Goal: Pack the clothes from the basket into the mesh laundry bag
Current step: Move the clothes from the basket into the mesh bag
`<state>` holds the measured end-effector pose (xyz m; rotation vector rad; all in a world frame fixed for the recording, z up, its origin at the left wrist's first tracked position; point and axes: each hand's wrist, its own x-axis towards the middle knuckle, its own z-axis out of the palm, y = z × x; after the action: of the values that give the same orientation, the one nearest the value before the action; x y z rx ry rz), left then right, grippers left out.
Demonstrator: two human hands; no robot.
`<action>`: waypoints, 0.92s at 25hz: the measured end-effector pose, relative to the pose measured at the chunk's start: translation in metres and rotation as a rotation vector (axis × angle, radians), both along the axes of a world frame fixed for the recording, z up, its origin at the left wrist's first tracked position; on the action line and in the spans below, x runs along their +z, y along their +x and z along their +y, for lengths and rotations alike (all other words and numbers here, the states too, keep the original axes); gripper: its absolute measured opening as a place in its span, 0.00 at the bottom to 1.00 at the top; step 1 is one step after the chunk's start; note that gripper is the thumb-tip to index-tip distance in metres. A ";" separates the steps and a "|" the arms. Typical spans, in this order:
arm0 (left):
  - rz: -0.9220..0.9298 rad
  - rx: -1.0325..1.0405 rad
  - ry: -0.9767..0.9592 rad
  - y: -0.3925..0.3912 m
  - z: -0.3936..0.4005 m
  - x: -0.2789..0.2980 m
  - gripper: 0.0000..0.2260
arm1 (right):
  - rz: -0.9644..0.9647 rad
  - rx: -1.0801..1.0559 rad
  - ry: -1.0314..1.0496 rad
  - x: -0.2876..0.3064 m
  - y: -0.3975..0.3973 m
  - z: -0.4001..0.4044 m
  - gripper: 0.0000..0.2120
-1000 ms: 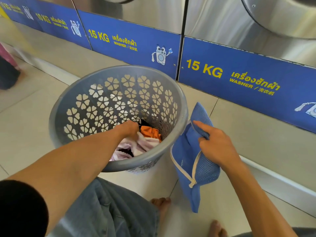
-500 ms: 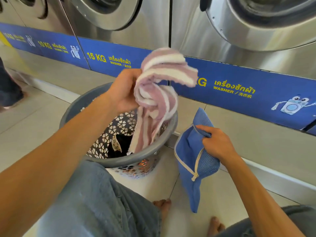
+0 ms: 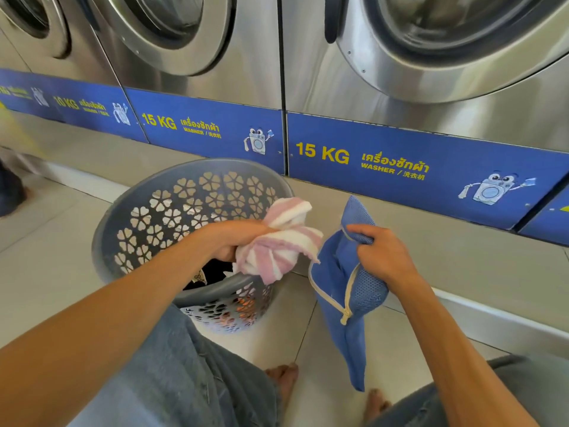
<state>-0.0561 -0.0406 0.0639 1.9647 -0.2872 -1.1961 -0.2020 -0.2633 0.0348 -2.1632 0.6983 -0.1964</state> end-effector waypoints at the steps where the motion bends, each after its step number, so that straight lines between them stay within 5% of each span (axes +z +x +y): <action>1: -0.034 0.002 -0.005 0.002 -0.001 -0.002 0.30 | -0.001 0.004 0.003 -0.001 0.001 0.001 0.25; 7: -0.368 0.222 -0.163 -0.014 -0.010 0.012 0.17 | -0.008 0.042 -0.002 -0.001 0.002 0.006 0.25; 11: -0.058 0.284 -0.510 -0.010 -0.001 0.023 0.18 | -0.002 0.047 -0.022 0.000 0.000 0.005 0.25; 16: -0.353 0.136 -0.136 -0.026 -0.010 0.016 0.15 | 0.001 0.051 -0.052 0.003 -0.002 0.006 0.25; 23: -0.434 0.221 -0.154 -0.019 -0.004 0.017 0.11 | 0.010 0.041 -0.035 0.000 -0.003 0.003 0.24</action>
<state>-0.0756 -0.0450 0.0807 2.0424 -0.3597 -0.5834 -0.2050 -0.2599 0.0343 -2.2113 0.6606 -0.1773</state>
